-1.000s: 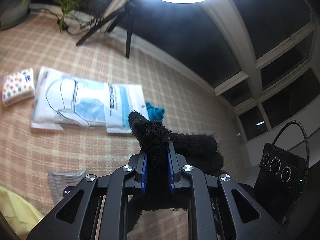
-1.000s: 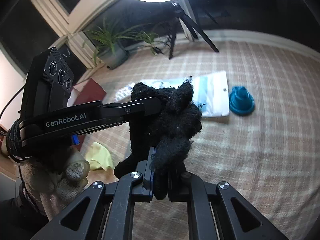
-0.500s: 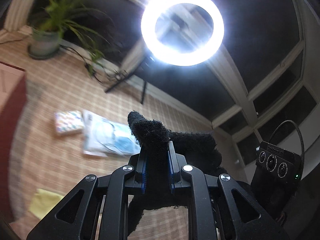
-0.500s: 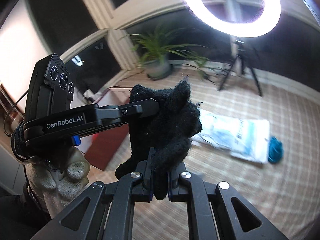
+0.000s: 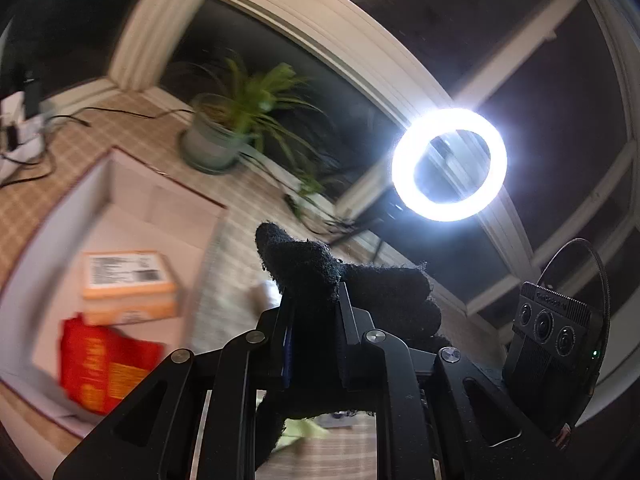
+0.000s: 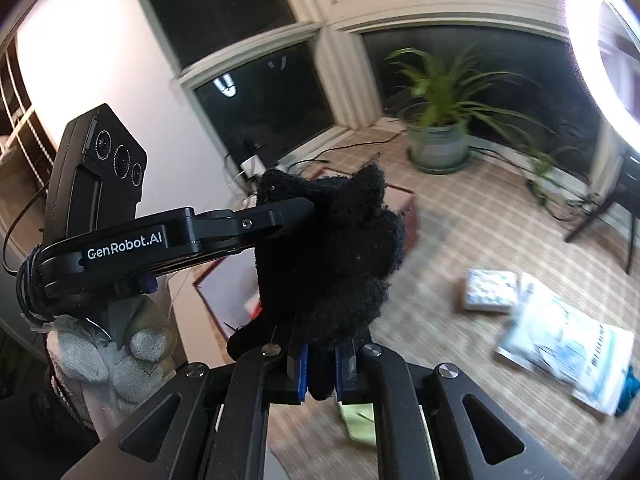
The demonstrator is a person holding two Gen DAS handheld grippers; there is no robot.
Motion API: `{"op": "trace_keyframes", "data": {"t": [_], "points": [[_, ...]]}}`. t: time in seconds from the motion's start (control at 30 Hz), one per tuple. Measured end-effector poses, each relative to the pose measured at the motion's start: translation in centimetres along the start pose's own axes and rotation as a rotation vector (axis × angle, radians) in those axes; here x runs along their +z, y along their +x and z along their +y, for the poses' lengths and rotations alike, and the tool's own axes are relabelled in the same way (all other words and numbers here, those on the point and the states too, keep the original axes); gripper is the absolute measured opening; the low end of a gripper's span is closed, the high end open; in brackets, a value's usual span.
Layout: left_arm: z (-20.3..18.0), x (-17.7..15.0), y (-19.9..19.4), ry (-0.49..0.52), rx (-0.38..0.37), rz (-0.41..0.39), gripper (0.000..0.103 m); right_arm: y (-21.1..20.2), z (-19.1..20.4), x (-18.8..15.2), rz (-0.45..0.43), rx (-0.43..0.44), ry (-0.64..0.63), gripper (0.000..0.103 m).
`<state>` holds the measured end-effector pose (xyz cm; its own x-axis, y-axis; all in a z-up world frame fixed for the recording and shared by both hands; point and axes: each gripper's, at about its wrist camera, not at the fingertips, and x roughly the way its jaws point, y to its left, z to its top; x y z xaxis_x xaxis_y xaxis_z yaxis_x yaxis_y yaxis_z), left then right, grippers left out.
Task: Organize soft objects
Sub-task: 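Lift the black glove and carry it over the white box, then open both grippers to drop the glove into the box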
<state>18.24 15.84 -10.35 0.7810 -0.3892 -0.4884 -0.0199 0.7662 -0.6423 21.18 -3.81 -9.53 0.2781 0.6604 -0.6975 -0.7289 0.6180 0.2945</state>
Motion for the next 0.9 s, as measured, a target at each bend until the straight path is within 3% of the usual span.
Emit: {"op": "trace_keyframes", "data": {"t": [0.33,0.63,0.7,0.77,0.87,0.9], "points": [[7.4,1.5,-2.6,-0.076,0.102,-0.031,0.015,7.7,5.3,2.8,0.078,0.063,-0.073,0.008],[11.1,2.1,-2.4,-0.109,0.162,-0.018,0.015,12.2,7.3,3.6,0.133,0.069,-0.093,0.011],[11.4,2.1,-2.4,-0.11,0.176,-0.017,0.015,12.7,7.4,3.6,0.14,0.06,-0.096,0.015],[11.8,2.1,-2.3,-0.116,0.196,-0.019,0.016,13.1,7.5,3.6,0.146,0.047,-0.094,0.031],[12.3,2.0,-2.6,-0.142,0.228,-0.028,0.025,13.3,7.2,3.7,0.153,0.032,-0.083,0.053],[12.5,2.0,-2.7,-0.148,0.237,-0.03,0.033,13.2,7.1,3.7,0.152,0.029,-0.079,0.054]]}}
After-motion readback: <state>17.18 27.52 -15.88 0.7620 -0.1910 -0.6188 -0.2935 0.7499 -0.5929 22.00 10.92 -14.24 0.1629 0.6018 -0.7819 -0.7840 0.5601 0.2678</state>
